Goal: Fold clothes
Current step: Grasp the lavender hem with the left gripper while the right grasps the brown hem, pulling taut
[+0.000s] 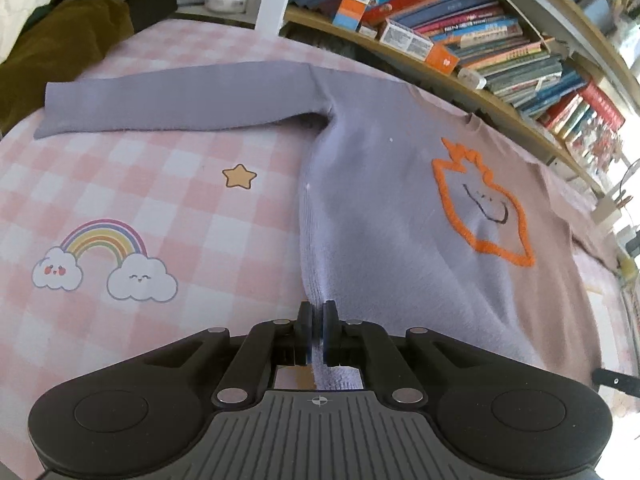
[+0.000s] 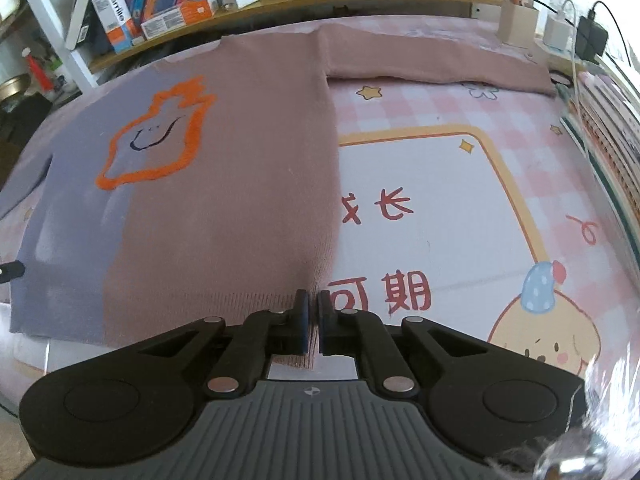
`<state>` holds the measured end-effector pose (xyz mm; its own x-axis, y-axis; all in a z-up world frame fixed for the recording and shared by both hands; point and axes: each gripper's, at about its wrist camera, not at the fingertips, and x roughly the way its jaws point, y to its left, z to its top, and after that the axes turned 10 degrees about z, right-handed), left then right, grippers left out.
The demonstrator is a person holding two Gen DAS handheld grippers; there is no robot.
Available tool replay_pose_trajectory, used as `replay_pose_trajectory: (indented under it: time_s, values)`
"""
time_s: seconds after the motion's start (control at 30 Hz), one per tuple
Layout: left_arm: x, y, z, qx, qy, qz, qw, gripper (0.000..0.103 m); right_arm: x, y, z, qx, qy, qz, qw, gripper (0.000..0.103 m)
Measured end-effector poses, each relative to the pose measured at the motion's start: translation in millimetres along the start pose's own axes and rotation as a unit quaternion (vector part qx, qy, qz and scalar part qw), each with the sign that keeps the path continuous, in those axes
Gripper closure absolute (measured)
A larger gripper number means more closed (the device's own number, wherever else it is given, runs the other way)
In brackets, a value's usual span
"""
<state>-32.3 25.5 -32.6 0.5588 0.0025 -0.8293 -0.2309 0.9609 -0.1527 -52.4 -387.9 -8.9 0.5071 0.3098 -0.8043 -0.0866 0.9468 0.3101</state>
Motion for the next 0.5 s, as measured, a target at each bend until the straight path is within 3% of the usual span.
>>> replay_pose_trajectory:
  time_s: [0.5]
  values:
    - [-0.7, 8.2, 2.3, 0.020, -0.010, -0.012, 0.9997, 0.100, 5.3, 9.1, -8.3, 0.005, -0.027, -0.022, 0.999, 0.099]
